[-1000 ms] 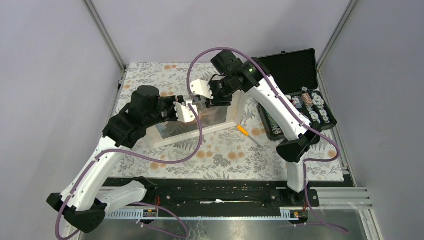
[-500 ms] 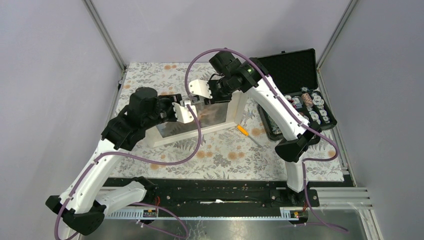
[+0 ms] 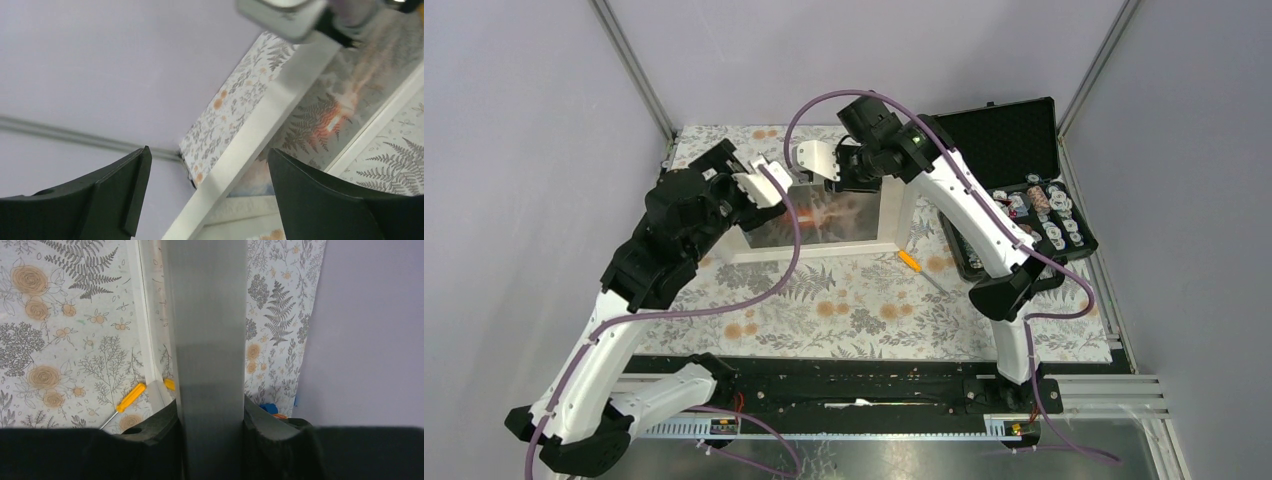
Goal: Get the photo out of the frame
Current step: Turn over the photo frame at the center of the board.
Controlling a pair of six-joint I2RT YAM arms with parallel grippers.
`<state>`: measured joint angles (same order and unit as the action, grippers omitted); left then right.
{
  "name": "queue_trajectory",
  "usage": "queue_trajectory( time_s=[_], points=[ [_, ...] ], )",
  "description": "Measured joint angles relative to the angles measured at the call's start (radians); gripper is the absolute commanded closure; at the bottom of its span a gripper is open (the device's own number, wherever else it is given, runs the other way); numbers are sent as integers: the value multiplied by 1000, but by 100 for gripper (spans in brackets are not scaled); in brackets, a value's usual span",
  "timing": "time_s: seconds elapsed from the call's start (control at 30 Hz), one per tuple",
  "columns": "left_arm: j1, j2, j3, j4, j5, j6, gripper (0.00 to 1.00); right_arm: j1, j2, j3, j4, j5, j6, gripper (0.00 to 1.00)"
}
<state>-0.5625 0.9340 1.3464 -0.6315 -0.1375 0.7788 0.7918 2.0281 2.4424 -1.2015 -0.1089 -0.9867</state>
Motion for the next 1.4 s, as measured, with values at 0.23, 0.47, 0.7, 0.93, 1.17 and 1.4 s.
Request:
queue_trajectory(
  time_s=[0.23, 0.47, 0.7, 0.93, 1.17, 1.4],
  points=[
    [53, 79, 95, 5, -180, -187, 5, -24, 64, 92, 3, 6, 56, 100],
    [263, 200, 259, -34, -241, -394, 6, -96, 109, 140, 100, -53, 206, 100],
    [418, 293, 355, -112, -204, -549, 7, -201, 137, 143, 238, -199, 468, 100],
    [515, 379, 375, -198, -110, -647, 8, -315, 168, 129, 378, -323, 730, 100],
    [541, 399, 375, -222, -54, -676, 9, -394, 170, 78, 436, -360, 864, 100],
    [569, 393, 304, -196, -10, -691, 12, -437, 144, 2, 464, -412, 916, 100]
  ],
)
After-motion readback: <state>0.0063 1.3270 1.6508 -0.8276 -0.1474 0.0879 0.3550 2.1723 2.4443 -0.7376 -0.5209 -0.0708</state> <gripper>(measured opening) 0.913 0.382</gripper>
